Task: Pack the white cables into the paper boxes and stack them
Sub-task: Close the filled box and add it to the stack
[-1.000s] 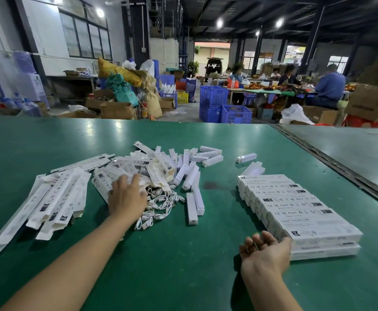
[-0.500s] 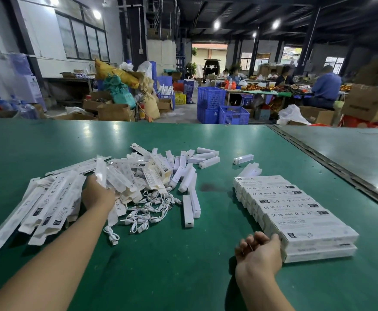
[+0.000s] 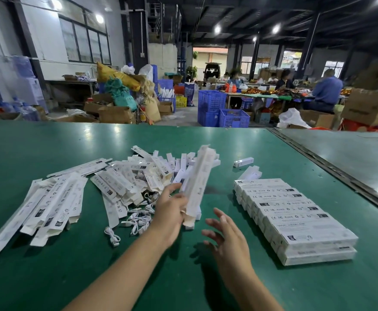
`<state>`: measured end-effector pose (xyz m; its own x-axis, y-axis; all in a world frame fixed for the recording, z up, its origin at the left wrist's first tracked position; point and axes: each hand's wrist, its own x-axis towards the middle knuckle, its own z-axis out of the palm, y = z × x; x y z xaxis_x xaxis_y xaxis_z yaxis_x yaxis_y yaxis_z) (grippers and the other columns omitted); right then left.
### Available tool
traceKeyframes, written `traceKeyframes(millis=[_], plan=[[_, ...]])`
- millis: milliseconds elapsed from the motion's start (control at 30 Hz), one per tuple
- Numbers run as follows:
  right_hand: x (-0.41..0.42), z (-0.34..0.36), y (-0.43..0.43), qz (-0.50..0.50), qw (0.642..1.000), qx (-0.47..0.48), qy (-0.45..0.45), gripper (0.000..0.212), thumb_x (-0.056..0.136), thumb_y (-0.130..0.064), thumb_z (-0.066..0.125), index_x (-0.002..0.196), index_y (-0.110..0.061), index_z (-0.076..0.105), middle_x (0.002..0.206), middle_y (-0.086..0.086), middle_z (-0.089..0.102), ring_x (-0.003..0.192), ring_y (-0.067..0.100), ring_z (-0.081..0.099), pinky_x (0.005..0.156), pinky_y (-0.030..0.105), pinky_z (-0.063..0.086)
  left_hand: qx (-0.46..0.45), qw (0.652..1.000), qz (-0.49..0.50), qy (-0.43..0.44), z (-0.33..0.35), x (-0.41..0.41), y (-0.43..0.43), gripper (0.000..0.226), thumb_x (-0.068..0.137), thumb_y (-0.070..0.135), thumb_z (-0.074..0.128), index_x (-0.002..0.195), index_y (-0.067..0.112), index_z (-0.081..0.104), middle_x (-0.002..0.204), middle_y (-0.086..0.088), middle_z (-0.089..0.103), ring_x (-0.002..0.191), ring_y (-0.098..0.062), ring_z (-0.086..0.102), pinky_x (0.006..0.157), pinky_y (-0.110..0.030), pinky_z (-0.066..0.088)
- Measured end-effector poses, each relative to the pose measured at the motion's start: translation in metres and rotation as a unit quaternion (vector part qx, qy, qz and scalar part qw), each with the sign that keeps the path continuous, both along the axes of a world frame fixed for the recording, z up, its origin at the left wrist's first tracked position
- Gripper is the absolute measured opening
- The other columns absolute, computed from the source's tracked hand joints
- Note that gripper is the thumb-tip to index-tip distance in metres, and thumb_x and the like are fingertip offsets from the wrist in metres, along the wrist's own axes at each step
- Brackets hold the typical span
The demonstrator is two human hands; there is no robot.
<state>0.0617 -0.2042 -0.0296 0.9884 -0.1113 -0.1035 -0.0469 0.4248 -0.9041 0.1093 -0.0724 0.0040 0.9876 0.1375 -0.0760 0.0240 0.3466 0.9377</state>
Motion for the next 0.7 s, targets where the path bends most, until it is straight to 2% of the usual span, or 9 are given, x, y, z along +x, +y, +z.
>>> traceKeyframes(millis=[100, 200, 333, 400, 467, 533, 600, 667, 700], plan=[[-0.004, 0.002, 0.001, 0.054, 0.997, -0.034, -0.044, 0.031, 0.105, -0.028, 0.040, 0.116, -0.033, 0.069, 0.105, 0.001, 0.074, 0.091, 0.020, 0.071, 0.066, 0.028, 0.054, 0.001, 1.000, -0.028, -0.009, -0.010, -0.014, -0.019, 0.029, 0.098, -0.004, 0.049, 0.117, 0.018, 0.055, 0.115, -0.017, 0.066, 0.097, -0.037, 0.070, 0.067, -0.046, 0.058], [-0.006, 0.005, 0.001, 0.066, 0.994, -0.041, -0.073, 0.034, 0.105, -0.026, 0.039, 0.116, -0.035, 0.070, 0.117, 0.001, 0.071, 0.107, 0.019, 0.068, 0.076, 0.030, 0.056, 0.045, 0.998, 0.006, -0.036, -0.016, -0.021, -0.031, 0.032, 0.098, -0.003, 0.053, 0.114, 0.023, 0.060, 0.111, -0.010, 0.071, 0.097, -0.025, 0.073, 0.075, -0.038, 0.059], [-0.008, 0.004, 0.001, 0.068, 0.994, -0.014, -0.089, 0.032, 0.104, -0.024, 0.042, 0.112, -0.028, 0.073, 0.117, 0.003, 0.071, 0.110, 0.020, 0.067, 0.081, 0.025, 0.057, 0.121, 0.990, 0.026, -0.066, -0.023, -0.029, -0.040, 0.039, 0.100, 0.000, 0.052, 0.115, 0.034, 0.062, 0.108, 0.006, 0.073, 0.096, -0.007, 0.072, 0.079, -0.024, 0.059], [-0.007, 0.002, 0.002, 0.069, 0.993, 0.006, -0.097, 0.030, 0.099, -0.030, 0.046, 0.115, -0.023, 0.072, 0.119, 0.005, 0.071, 0.113, 0.021, 0.066, 0.087, 0.027, 0.056, 0.160, 0.983, 0.037, -0.079, -0.025, -0.032, -0.042, 0.037, 0.100, 0.003, 0.054, 0.125, 0.028, 0.062, 0.107, 0.016, 0.069, 0.096, 0.005, 0.068, 0.081, -0.015, 0.055], [-0.006, 0.001, 0.001, 0.072, 0.992, 0.027, -0.097, 0.033, 0.096, -0.033, 0.049, 0.116, -0.020, 0.071, 0.120, 0.006, 0.070, 0.115, 0.021, 0.065, 0.092, 0.032, 0.055, 0.191, 0.977, 0.046, -0.087, -0.027, -0.035, -0.043, 0.034, 0.099, 0.005, 0.057, 0.129, 0.020, 0.064, 0.103, 0.024, 0.067, 0.091, 0.013, 0.065, 0.076, -0.007, 0.050], [-0.005, 0.002, -0.001, 0.092, 0.991, 0.041, -0.088, 0.033, 0.097, -0.031, 0.049, 0.118, -0.018, 0.070, 0.120, 0.006, 0.070, 0.114, 0.022, 0.065, 0.091, 0.034, 0.055, 0.204, 0.974, 0.051, -0.084, -0.029, -0.036, -0.043, 0.034, 0.098, 0.005, 0.059, 0.128, 0.018, 0.065, 0.107, 0.019, 0.069, 0.093, 0.011, 0.066, 0.075, -0.006, 0.049], [-0.005, 0.002, -0.002, 0.122, 0.989, 0.050, -0.073, 0.036, 0.092, -0.032, 0.052, 0.122, -0.018, 0.067, 0.119, 0.005, 0.071, 0.112, 0.021, 0.066, 0.081, 0.031, 0.058, 0.201, 0.975, 0.058, -0.077, -0.029, -0.036, -0.041, 0.033, 0.097, 0.006, 0.061, 0.126, 0.019, 0.067, 0.108, 0.015, 0.070, 0.094, 0.009, 0.066, 0.076, -0.006, 0.049], [-0.005, 0.002, -0.004, 0.141, 0.986, 0.072, -0.060, 0.040, 0.088, -0.033, 0.054, 0.123, -0.018, 0.066, 0.119, 0.005, 0.070, 0.112, 0.020, 0.066, 0.079, 0.029, 0.058, 0.188, 0.978, 0.060, -0.072, -0.031, -0.036, -0.038, 0.029, 0.095, 0.007, 0.064, 0.121, 0.018, 0.069, 0.102, 0.015, 0.071, 0.090, 0.008, 0.068, 0.070, -0.005, 0.048], [-0.005, 0.003, -0.005, 0.147, 0.984, 0.080, -0.057, 0.040, 0.089, -0.033, 0.053, 0.124, -0.018, 0.065, 0.120, 0.006, 0.070, 0.113, 0.021, 0.065, 0.082, 0.032, 0.057, 0.181, 0.979, 0.057, -0.069, -0.032, -0.036, -0.037, 0.027, 0.094, 0.008, 0.065, 0.120, 0.017, 0.070, 0.099, 0.013, 0.072, 0.083, 0.008, 0.069, 0.064, -0.005, 0.048]])
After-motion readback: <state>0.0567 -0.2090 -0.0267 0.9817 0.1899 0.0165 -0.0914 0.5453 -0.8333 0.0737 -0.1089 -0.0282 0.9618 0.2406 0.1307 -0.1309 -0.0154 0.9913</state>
